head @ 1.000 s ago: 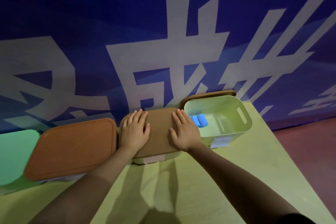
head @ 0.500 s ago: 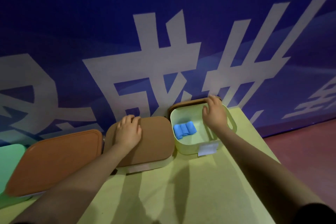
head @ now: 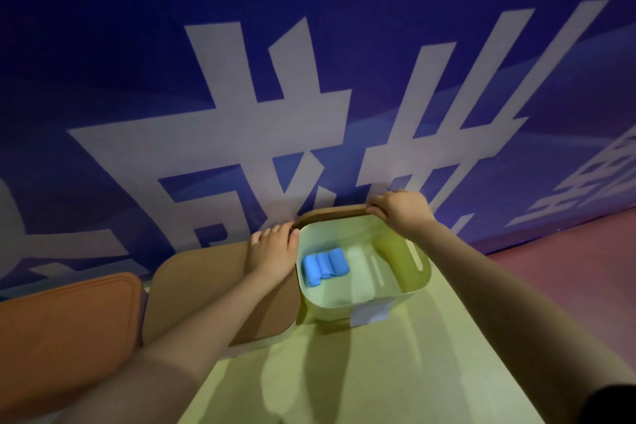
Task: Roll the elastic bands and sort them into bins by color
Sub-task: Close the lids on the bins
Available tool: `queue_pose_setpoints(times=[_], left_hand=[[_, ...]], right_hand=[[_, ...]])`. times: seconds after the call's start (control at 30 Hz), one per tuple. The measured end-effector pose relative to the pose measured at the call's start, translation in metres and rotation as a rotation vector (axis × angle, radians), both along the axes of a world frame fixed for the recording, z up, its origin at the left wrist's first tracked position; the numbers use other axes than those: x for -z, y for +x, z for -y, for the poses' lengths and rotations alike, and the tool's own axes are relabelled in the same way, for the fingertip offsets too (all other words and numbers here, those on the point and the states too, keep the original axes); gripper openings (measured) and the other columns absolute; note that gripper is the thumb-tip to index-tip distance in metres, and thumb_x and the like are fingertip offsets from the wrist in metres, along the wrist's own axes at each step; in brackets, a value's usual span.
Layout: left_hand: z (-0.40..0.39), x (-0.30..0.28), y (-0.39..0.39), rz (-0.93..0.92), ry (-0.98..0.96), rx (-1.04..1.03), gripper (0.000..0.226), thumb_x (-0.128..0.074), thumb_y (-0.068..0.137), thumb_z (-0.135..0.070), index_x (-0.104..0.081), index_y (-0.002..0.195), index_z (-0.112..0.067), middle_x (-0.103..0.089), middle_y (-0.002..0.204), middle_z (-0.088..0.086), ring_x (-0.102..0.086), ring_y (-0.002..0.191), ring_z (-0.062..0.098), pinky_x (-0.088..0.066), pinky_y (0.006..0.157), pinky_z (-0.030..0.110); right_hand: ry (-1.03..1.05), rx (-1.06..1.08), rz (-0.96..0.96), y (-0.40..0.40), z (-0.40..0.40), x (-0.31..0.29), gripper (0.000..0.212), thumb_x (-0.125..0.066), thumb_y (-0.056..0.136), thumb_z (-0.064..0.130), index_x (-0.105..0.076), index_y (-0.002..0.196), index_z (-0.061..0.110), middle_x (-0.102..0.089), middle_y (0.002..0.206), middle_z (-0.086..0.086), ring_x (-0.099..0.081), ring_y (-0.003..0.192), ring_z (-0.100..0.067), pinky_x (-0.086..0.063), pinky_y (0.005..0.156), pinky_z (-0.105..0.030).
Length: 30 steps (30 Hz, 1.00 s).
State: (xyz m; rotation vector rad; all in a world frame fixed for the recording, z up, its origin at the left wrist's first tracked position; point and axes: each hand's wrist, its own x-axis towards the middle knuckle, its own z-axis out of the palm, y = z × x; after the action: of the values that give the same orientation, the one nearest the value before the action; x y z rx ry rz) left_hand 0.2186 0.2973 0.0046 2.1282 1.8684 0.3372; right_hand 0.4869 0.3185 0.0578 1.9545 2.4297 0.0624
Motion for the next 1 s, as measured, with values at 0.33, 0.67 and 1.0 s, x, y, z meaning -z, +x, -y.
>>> queue_pose_setpoints(times=[0.33, 0.67, 1.0], left_hand=[[0.006, -0.027, -0.003, 0.794, -0.204, -0.237, 0.046, -0.026, 0.098, -0.050, -0.060, 0.115, -0.024, -0.064, 0.117, 0.004, -0.057, 0.111, 0.024, -0.043, 0.100, 0.043], [0.037, -0.041, 0.021, 0.469, -0.326, -0.115, 0.048, -0.057, 0.093, -0.034, -0.047, 0.135, -0.013, -0.044, 0.136, 0.011, -0.047, 0.122, 0.027, -0.039, 0.101, 0.035], [0.049, -0.029, 0.027, 0.243, -0.198, -0.057, 0.043, -0.046, 0.097, -0.019, -0.041, 0.140, -0.021, -0.036, 0.147, 0.005, -0.035, 0.134, 0.027, -0.029, 0.111, 0.037]], right_hand=[[0.555, -0.090, -0.221, 0.013, 0.061, -0.032, 0.033, -0.048, 0.093, 0.043, -0.073, 0.098, 0.023, -0.072, 0.090, 0.004, -0.066, 0.087, -0.020, -0.051, 0.051, -0.028], [0.492, -0.065, -0.158, 0.011, 0.144, 0.035, 0.025, -0.057, 0.087, 0.036, -0.073, 0.098, 0.021, -0.068, 0.091, 0.003, -0.061, 0.081, -0.025, -0.047, 0.063, -0.031], [0.430, -0.152, -0.132, 0.009, 0.160, 0.050, 0.025, -0.055, 0.090, 0.039, -0.068, 0.099, 0.020, -0.064, 0.093, 0.003, -0.057, 0.082, -0.021, -0.045, 0.068, -0.031]])
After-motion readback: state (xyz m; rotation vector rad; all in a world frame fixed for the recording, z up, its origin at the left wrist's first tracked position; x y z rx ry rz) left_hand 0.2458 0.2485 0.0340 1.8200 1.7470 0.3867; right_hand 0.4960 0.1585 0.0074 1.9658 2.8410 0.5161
